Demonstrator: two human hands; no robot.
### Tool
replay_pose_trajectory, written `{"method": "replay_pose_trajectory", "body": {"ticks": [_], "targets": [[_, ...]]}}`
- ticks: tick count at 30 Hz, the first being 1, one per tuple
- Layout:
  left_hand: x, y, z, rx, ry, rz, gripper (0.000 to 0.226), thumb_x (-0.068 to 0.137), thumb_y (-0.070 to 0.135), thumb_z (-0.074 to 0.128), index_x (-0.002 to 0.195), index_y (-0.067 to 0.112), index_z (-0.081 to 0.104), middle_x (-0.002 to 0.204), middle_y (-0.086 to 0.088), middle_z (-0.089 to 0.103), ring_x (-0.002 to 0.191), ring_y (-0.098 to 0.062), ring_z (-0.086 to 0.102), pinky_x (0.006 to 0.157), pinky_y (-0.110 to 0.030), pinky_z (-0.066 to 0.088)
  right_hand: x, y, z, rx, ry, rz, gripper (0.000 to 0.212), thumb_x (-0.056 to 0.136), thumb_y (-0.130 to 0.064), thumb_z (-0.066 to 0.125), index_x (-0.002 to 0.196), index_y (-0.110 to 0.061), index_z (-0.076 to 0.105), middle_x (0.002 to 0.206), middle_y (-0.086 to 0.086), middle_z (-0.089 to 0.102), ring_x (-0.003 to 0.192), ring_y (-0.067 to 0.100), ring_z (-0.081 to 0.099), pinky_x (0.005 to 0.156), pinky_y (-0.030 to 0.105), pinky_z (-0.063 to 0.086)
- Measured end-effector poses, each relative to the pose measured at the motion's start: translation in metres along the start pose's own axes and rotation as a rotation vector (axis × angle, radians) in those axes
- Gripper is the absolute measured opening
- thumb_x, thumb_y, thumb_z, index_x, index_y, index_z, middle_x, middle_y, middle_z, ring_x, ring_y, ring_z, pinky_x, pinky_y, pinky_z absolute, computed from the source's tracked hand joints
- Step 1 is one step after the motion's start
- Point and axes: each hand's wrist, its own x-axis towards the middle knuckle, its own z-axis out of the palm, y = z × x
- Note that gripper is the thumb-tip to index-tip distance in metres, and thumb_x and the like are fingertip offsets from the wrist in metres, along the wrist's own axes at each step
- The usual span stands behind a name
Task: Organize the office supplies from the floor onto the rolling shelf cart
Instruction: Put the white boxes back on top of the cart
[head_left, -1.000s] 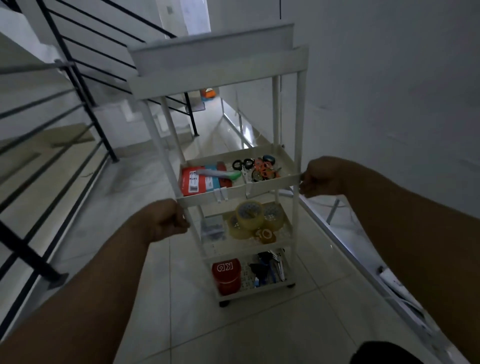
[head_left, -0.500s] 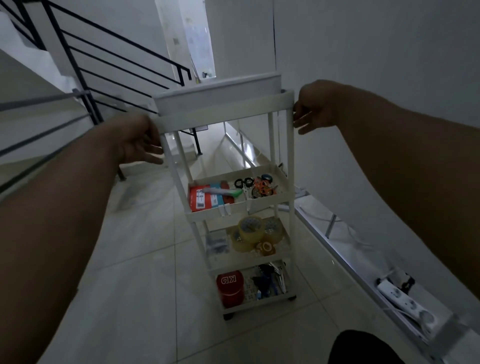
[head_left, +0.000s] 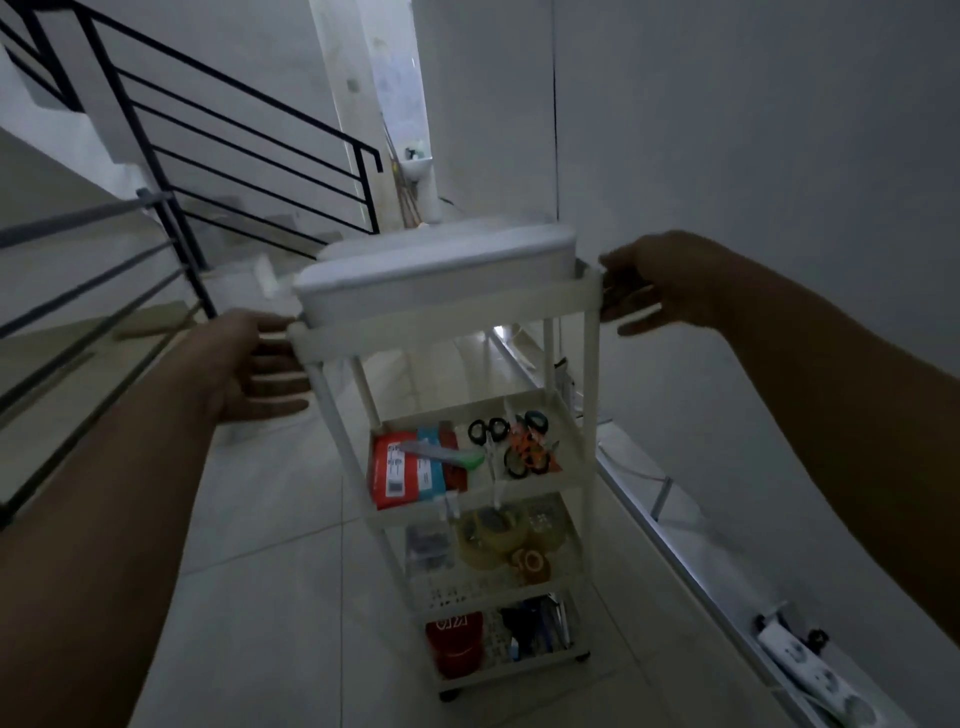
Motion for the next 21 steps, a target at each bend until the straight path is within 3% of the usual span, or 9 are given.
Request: {"method": "replay_pose_trajectory", "body": {"ticks": [3,6,8,11,14,19,21], "targets": [[0.005,0.022,-0.01,0.01,-0.042,-0.13,0.019,0.086,0.029,0.061,0.096,0.014,0.067,0.098,-0.013,0.069,0.091,-0.031,0.066,0.074,-0.043,0.055,0.014,-0.018,-0.01,-0.007,-0.115,0.128,0.03,0.09,-0.02,0.061,0.11,0.001,0.064,0.101,0.022,0.069,0.093,0.034,0.067,0.086,0.05,0.055],[-0.003,0.05,-0.014,0.033,-0.086,-0.262,0.017,0.089,0.018,0.059,0.098,0.005,0.066,0.093,-0.019,0.071,0.089,-0.033,0.066,0.071,-0.044,0.057,0.028,-0.04,-0.013,-0.002,-0.178,0.302,0.032,0.091,-0.019,0.062,0.108,0.007,0.063,0.103,0.026,0.069,0.087,0.034,0.066,0.075,0.044,0.058],[-0.012,0.072,-0.008,0.025,-0.084,-0.339,0.013,0.091,0.009,0.057,0.092,-0.004,0.062,0.082,-0.022,0.069,0.083,-0.034,0.064,0.065,-0.042,0.059,0.033,-0.056,-0.015,-0.007,-0.202,0.411,0.026,0.091,-0.018,0.062,0.099,0.007,0.063,0.097,0.025,0.068,0.085,0.035,0.065,0.071,0.045,0.059],[-0.014,0.091,-0.001,-0.041,-0.042,-0.431,0.006,0.09,-0.005,0.054,0.09,-0.01,0.058,0.076,-0.023,0.068,0.079,-0.033,0.061,0.056,-0.037,0.061,0.031,-0.08,-0.011,0.016,-0.184,0.558,0.021,0.092,-0.014,0.061,0.082,0.004,0.059,0.084,0.022,0.062,0.082,0.036,0.062,0.08,0.054,0.057],[-0.008,0.097,0.004,-0.048,-0.036,-0.52,0.006,0.091,-0.005,0.054,0.092,-0.009,0.058,0.094,-0.021,0.063,0.078,-0.03,0.06,0.047,-0.032,0.059,0.031,-0.09,-0.005,0.002,-0.093,0.64,0.023,0.089,-0.01,0.064,0.07,0.002,0.057,0.072,0.018,0.06,0.065,0.031,0.06,0.075,0.049,0.057],[0.009,0.101,0.004,-0.02,-0.078,-0.586,0.007,0.089,-0.007,0.056,0.095,-0.006,0.06,0.111,-0.022,0.06,0.081,-0.031,0.061,0.066,-0.042,0.061,0.038,-0.091,0.003,-0.023,-0.042,0.734,0.011,0.086,-0.004,0.064,0.078,-0.004,0.057,0.08,0.011,0.059,0.071,0.023,0.059,0.077,0.04,0.06],[0.021,0.1,-0.001,-0.005,-0.131,-0.589,0.014,0.088,-0.012,0.053,0.101,-0.009,0.059,0.112,-0.023,0.06,0.085,-0.035,0.062,0.058,-0.04,0.062,0.039,-0.093,0.008,0.022,0.019,0.774,0.006,0.087,-0.003,0.062,0.087,-0.002,0.057,0.085,0.013,0.058,0.07,0.025,0.058,0.055,0.031,0.059]]}}
